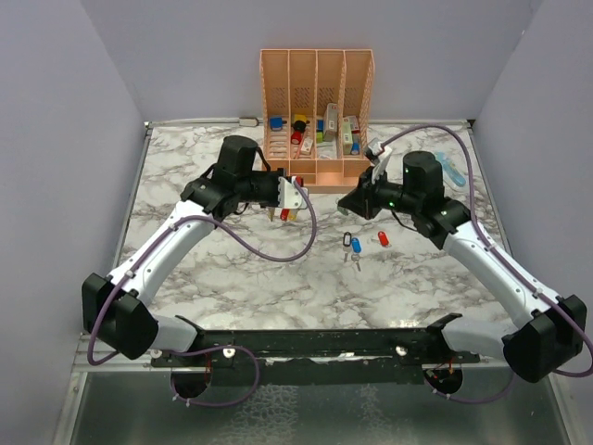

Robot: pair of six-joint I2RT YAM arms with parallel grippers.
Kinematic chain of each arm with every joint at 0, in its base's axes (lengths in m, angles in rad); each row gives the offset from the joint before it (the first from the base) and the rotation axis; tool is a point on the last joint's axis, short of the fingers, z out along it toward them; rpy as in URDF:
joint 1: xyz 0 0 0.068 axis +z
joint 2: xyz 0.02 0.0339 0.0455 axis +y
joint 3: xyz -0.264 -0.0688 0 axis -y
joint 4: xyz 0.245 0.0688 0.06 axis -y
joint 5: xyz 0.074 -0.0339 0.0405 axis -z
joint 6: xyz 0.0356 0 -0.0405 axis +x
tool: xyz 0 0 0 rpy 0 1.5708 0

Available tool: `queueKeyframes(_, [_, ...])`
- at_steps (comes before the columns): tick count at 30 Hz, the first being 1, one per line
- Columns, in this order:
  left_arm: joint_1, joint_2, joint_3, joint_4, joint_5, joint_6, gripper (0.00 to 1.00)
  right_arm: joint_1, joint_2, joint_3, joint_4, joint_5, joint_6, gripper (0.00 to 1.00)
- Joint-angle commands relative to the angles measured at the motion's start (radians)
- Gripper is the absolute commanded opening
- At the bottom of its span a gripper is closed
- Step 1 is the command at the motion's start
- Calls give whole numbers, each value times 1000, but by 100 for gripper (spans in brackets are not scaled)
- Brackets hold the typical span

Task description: Put the keys on the keyring

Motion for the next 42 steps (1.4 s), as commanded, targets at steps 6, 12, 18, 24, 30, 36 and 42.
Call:
queueKeyframes(6, [-24,-40,-111,280,50,-21,0,41,-40,-35,34,-232,190,1])
queueKeyframes(12, [-42,-58,-157,328,41,-9,0,59,-9,2,68,-201,280,1])
queueKeyframes(18, [-55,-72,-170,352,47,-18,0,62,35,28,110,-156,336,1])
queueKeyframes(24, [-62,-85,-174,382,56,-52,0,62,95,93,65,-116,346,1])
queueKeyframes(30, [-69,-91,-179,364,66,-40,0,62,134,162,16,-85,342,1])
queueKeyframes(36, [-74,-96,-186,350,63,-20,0,62,152,197,-7,-67,352,1])
queueKeyframes(42, [-75,-95,-184,359,51,-12,0,62,165,193,-42,-84,352,1])
